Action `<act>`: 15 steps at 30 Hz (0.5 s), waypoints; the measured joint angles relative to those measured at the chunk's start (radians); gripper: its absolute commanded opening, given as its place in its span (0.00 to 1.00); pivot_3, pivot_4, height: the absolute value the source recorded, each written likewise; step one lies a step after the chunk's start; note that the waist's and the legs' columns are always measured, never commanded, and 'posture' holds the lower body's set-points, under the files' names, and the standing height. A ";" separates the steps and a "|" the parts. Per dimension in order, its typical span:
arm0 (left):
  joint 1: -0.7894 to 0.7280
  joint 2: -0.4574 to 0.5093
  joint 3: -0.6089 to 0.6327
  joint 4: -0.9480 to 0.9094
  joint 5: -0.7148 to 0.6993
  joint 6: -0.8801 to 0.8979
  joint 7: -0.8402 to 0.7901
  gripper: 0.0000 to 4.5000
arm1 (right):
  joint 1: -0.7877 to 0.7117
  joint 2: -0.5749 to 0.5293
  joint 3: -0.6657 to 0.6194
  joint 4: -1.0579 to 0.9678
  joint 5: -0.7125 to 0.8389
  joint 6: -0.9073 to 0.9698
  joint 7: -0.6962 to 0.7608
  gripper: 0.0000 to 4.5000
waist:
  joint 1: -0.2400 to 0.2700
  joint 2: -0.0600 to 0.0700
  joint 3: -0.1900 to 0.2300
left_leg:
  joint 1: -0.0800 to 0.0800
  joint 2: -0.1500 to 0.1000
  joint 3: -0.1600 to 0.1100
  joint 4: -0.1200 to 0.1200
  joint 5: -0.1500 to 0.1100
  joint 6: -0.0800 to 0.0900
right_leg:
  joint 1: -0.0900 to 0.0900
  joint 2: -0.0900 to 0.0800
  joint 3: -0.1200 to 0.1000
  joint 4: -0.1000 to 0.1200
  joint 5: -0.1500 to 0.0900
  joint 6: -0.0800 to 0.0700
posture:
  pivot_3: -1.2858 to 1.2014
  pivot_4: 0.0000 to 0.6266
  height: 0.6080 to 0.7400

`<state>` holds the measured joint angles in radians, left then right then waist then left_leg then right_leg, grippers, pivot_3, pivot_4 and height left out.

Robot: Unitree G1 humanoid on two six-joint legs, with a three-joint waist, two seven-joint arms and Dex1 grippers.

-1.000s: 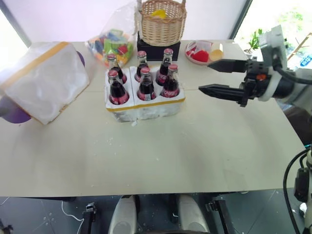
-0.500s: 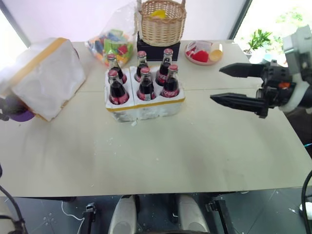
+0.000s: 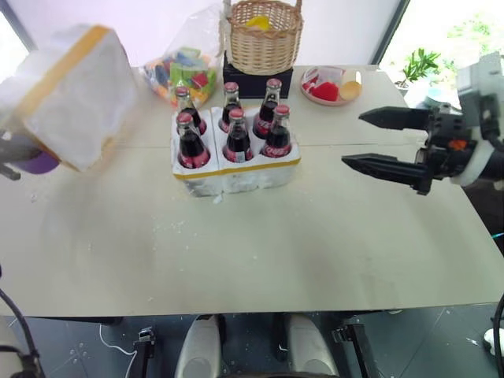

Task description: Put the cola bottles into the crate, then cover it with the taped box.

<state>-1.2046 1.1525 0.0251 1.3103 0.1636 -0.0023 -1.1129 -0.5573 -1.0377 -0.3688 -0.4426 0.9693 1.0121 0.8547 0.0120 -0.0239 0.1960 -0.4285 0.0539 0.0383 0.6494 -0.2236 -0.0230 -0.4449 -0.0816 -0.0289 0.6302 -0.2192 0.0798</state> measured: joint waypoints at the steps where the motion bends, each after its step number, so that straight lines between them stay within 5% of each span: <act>1: 0.004 -0.002 0.008 -0.031 -0.013 -0.040 -0.009 0.06 | 0.016 -0.001 -0.001 -0.001 -0.006 -0.007 -0.001 1.00 | 0.000 0.000 0.000 | 0.000 0.000 0.000 0.000 0.000 0.000 | 0.000 0.000 0.000 0.000 0.000 0.000 | 0.52 0.24 1.00; 9: 0.209 -0.066 0.056 -0.546 -0.114 -0.254 0.022 0.06 | 0.056 0.009 0.009 0.026 -0.063 -0.065 -0.041 1.00 | -0.005 0.000 0.000 | 0.001 0.000 0.000 0.001 0.000 0.000 | 0.001 0.000 0.001 0.001 0.000 0.001 | 0.52 0.24 1.00; 15: 0.333 -0.086 0.044 -0.941 0.019 -0.264 0.254 0.06 | 0.067 0.047 0.011 0.028 -0.060 -0.065 -0.093 1.00 | -0.003 0.000 0.000 | 0.002 0.000 0.000 0.001 0.000 0.000 | 0.002 0.000 0.002 0.001 0.002 0.003 | 0.52 0.24 1.00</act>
<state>-0.8715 1.0666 0.0688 0.3696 0.1822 -0.2667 -0.8591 -0.4902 -0.9910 -0.3582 -0.4150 0.9093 0.9468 0.7612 0.0087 -0.0239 0.1958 -0.4270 0.0536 0.0385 0.6503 -0.2234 -0.0228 -0.4434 -0.0811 -0.0271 0.6313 -0.2172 0.0829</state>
